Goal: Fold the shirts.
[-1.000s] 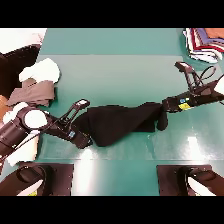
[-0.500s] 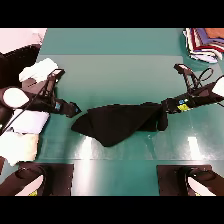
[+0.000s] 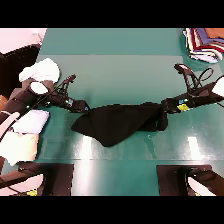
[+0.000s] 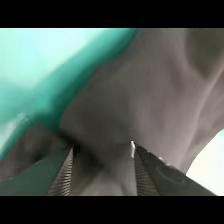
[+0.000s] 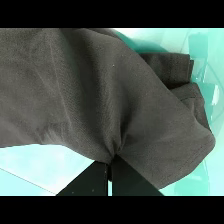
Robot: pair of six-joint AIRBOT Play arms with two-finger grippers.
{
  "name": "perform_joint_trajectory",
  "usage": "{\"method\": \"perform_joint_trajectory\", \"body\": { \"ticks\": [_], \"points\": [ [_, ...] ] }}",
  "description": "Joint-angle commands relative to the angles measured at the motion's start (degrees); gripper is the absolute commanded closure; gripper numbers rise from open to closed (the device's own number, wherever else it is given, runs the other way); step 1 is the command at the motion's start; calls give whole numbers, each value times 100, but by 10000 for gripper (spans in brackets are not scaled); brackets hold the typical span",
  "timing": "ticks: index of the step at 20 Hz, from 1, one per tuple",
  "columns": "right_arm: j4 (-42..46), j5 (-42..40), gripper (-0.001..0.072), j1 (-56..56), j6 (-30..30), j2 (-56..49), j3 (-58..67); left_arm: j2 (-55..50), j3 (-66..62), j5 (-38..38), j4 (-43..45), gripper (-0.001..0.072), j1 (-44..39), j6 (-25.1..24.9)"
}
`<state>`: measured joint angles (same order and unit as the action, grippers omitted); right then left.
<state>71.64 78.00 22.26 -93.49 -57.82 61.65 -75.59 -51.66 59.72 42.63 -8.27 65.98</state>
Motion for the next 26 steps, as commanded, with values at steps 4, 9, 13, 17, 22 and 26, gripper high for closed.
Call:
{"method": "perform_joint_trajectory", "body": {
  "ticks": [4,9,13,17,22,26],
  "points": [
    [2,-66,697,4,-13,0,2,-481,-94,-282,-538,670,-7,-192],
    [393,-46,698,4,-2,4,890,166,-1497,-42,-184,685,219,76],
    [505,170,698,4,11,20,2660,1543,-3003,-4,638,683,420,173],
    [507,162,698,9,11,269,3921,2699,-4033,129,839,683,420,184],
    [514,225,698,4,9,780,4631,3161,-5132,249,835,684,420,479],
    [817,612,698,2,-205,796,4970,3141,-5595,153,1054,684,420,562]
  ]
}}
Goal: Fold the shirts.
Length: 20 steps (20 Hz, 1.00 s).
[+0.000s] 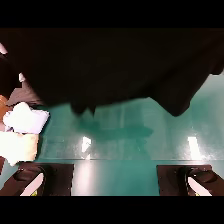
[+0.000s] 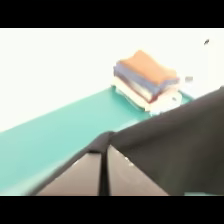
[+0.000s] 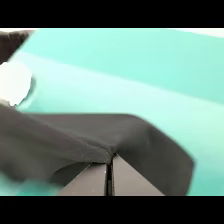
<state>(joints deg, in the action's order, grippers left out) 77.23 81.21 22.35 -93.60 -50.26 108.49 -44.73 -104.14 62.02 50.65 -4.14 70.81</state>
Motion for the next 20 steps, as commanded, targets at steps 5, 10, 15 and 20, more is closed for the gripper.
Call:
{"method": "perform_joint_trajectory", "body": {
  "ticks": [5,10,15,20],
  "points": [
    [542,1473,698,-4,-697,-885,-219,-1110,-332,785,1224,684,7,420],
    [658,1342,698,-153,-660,-2234,-1794,-3010,780,1139,1222,683,7,417],
    [177,61,697,-525,-264,-3442,-2070,-4470,1532,404,1296,682,7,378],
    [-1051,-4,323,-914,144,-4280,-1126,-4572,1244,546,1392,170,153,664]
  ]
}}
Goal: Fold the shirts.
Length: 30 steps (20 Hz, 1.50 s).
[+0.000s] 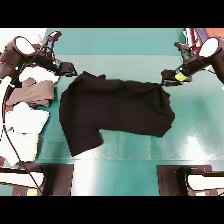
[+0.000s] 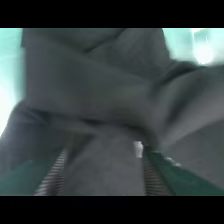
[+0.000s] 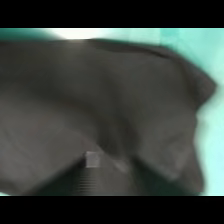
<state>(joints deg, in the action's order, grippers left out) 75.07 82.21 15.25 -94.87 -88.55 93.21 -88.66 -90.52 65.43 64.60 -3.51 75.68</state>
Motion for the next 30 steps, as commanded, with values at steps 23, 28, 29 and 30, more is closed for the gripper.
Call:
{"method": "perform_joint_trajectory", "body": {
  "ticks": [23,28,29,30],
  "points": [
    [-1952,-114,325,-1904,951,3025,-3554,2299,5296,-1152,-157,169,1231,393],
    [-1650,-11,325,-2114,949,3189,-4048,2229,5101,-1469,-334,682,1231,387],
    [-1650,57,325,-2304,949,3191,-4210,2273,4977,-1375,-334,683,1231,385],
    [-1641,87,325,-2533,949,3189,-4433,2310,4809,-1220,-330,683,1231,380]
  ]
}}
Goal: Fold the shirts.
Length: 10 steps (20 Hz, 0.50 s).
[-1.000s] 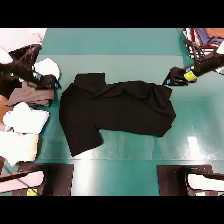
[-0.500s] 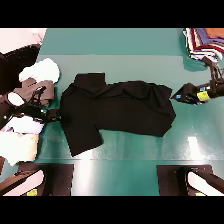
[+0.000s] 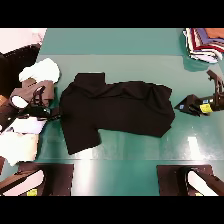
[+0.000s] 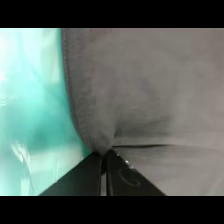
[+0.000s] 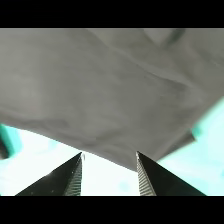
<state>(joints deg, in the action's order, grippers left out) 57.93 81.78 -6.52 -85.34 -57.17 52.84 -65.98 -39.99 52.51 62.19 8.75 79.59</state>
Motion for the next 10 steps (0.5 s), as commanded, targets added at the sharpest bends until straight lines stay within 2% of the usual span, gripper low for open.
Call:
{"method": "perform_joint_trajectory", "body": {
  "ticks": [1,3,5,6,10],
  "points": [
    [76,109,326,-568,-4,50,-636,98,-402,177,-92,683,4,-15],
    [68,-142,338,-949,-2,50,-1226,205,-625,291,-96,683,4,-55],
    [57,-592,438,-1097,-2,44,-1777,258,-691,321,-105,682,4,-52],
    [42,-835,460,-1097,-2,44,-2009,258,-691,337,-120,682,4,-52],
    [-323,-1429,460,-1093,131,44,-2529,258,-691,363,-127,682,4,-52]
  ]
}}
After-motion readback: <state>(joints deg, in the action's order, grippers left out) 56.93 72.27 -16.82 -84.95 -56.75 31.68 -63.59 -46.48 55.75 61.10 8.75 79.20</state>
